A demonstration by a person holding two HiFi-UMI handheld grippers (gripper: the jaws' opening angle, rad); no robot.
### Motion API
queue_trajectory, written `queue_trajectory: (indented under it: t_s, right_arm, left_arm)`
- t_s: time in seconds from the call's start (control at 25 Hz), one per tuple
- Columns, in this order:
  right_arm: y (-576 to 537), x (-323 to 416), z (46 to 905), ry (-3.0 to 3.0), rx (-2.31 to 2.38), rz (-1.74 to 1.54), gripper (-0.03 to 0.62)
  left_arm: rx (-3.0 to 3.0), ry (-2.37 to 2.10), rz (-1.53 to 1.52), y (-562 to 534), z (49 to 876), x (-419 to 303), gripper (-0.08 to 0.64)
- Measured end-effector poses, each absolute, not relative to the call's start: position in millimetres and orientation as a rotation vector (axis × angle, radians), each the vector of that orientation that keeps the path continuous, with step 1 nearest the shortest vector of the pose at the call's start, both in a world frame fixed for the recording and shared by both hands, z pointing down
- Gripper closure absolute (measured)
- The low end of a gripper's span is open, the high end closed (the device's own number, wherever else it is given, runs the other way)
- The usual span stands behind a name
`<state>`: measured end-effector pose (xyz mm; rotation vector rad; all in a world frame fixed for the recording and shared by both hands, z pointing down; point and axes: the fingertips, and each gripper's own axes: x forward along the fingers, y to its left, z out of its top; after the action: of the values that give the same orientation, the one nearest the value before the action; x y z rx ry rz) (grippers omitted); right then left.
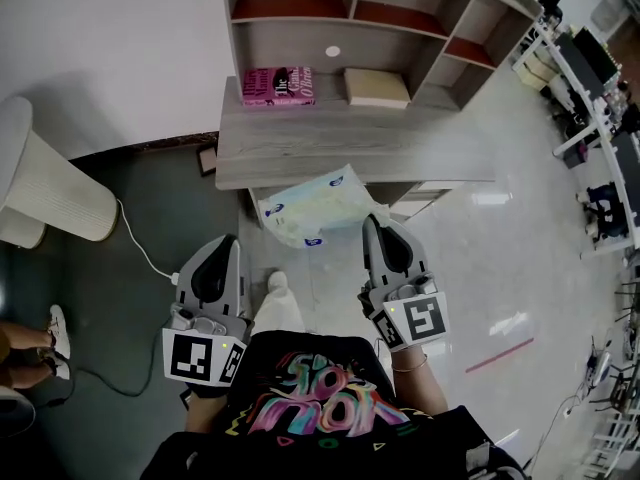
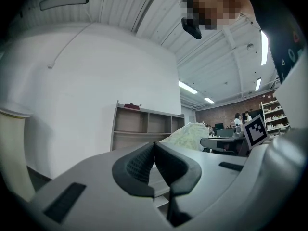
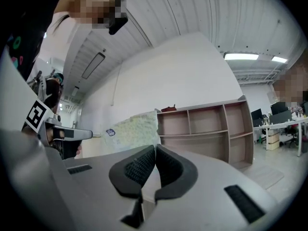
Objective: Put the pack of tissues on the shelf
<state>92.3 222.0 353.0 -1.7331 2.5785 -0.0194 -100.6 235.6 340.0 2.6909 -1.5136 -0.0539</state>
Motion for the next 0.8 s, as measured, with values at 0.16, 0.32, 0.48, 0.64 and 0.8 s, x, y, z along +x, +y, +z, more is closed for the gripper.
queue_trajectory:
  t_s: [0.16,0.32,0.48,0.64,0.8]
  right_arm:
    - [165,78,342,2.583,-1.725,-0.013,0.575]
    - [117,61,342,2.585,-1.740,-0.032,0.575]
    - [64,43,350,2.588,-1.761,-0.040,0.575]
    - [59,42,350,2.579,-1.779,-0.058,0.575]
    - [40,32,357,2.561,-1.791,-0.080,0.575]
  left_arm:
    - [2.700,-1.512,-0.074,180,333,-112,0.535]
    - [2.688,-1.501,-0.087,130,335,-134,0.535]
    - [2.678,-1.485,-0.092,75,344,-152,0.535]
    - [2.684,-1.459,-0.074,71,342,-151,0.535]
    - [2.693,-1.418,-0.043,52,351,-154,0.535]
